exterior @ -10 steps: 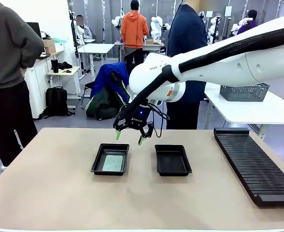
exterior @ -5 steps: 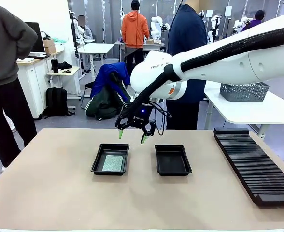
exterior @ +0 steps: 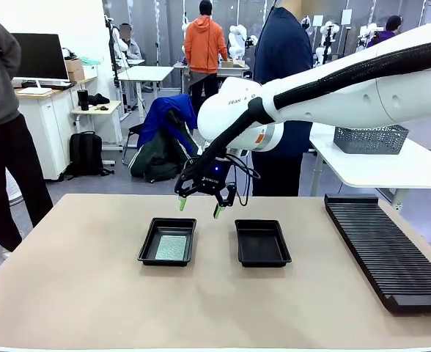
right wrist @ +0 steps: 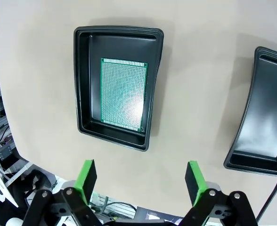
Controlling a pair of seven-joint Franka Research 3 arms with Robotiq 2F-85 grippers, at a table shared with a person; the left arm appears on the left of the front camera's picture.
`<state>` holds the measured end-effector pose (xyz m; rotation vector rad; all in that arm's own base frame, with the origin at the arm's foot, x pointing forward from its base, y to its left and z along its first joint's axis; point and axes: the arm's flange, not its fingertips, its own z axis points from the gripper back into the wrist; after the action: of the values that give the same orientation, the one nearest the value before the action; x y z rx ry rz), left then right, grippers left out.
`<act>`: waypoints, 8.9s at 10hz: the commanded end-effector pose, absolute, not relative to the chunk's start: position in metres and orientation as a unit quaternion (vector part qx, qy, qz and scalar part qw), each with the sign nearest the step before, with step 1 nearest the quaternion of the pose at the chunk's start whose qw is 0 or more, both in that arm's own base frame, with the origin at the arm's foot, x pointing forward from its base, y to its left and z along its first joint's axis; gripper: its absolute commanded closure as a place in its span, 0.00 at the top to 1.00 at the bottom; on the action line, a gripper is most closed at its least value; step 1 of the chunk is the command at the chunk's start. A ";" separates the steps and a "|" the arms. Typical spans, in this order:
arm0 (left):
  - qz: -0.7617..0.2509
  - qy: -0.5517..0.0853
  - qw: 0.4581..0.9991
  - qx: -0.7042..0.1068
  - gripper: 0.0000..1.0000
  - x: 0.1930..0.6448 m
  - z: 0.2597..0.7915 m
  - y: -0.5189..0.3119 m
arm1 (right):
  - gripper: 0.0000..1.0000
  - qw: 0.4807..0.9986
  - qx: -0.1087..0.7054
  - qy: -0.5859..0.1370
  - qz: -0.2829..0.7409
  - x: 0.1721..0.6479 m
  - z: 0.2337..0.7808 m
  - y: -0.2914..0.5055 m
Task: Inspect and transfer BCBs to ESD trays.
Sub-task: Pick up the ESD tray and place it on the left side of the table.
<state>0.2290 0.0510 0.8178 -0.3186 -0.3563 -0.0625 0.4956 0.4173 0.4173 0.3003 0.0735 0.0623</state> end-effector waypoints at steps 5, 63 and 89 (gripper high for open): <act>-0.029 -0.177 0.971 -0.157 1.00 0.230 0.817 0.051 | 1.00 0.987 0.150 0.037 0.032 0.495 0.418 0.418; -0.011 -0.052 0.999 -0.003 0.94 0.519 0.308 -0.210 | 1.00 0.925 0.360 -0.067 -0.102 0.421 0.411 0.258; 0.000 -0.049 0.999 -0.015 0.00 0.523 0.313 -0.200 | 1.00 0.925 0.360 -0.067 -0.102 0.421 0.411 0.258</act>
<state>0.5229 -0.1999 0.3149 -0.0379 -0.0984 0.0092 0.4214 0.2568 0.4116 0.7439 -0.1404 -0.2060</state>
